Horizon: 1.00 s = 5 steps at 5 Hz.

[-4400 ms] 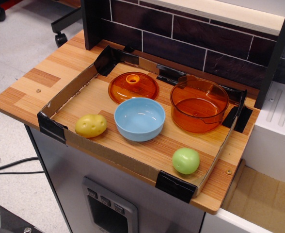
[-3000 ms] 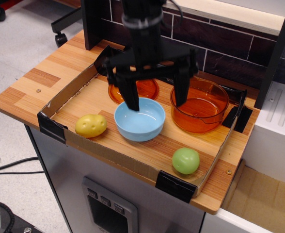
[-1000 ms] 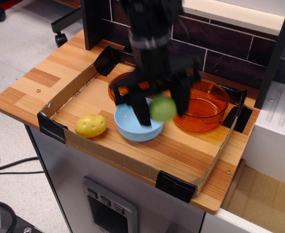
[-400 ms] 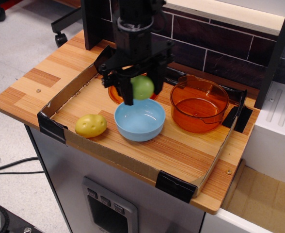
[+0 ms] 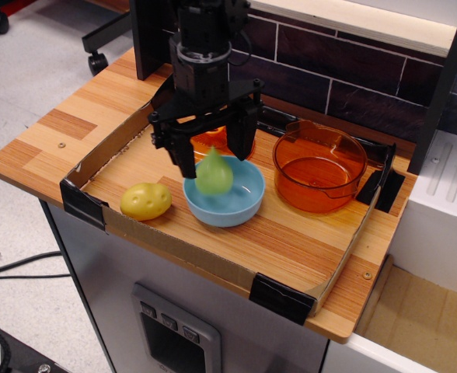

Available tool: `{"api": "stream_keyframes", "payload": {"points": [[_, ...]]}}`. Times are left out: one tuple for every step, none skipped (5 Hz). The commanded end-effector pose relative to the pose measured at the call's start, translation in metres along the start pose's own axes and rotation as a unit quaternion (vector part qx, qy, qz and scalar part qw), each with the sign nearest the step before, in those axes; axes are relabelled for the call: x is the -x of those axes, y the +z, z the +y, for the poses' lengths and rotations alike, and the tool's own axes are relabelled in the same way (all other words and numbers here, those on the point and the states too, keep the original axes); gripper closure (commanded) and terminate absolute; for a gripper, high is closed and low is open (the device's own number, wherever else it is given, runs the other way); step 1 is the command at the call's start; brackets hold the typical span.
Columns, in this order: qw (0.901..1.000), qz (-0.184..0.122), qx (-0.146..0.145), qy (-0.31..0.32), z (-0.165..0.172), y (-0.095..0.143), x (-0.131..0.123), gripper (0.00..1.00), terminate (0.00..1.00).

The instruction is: Put pear in bowl

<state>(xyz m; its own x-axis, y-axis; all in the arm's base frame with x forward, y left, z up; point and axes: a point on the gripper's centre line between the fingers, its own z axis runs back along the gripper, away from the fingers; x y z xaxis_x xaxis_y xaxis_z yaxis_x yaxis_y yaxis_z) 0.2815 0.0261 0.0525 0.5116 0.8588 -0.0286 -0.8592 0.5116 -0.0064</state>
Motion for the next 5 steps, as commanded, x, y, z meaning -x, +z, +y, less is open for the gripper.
{"api": "stream_keyframes", "payload": {"points": [[0.9943,0.014,0.102,-0.029,0.004,0.062,0.01,0.0,0.0],[0.993,0.012,0.113,-0.034,0.009,0.09,0.016,0.0,0.0],[0.993,0.012,0.113,-0.034,0.009,0.09,0.016,0.0,0.0],[0.993,0.012,0.113,-0.034,0.009,0.09,0.016,0.0,0.0],[0.993,0.012,0.113,-0.034,0.009,0.09,0.016,0.0,1.0]]}}
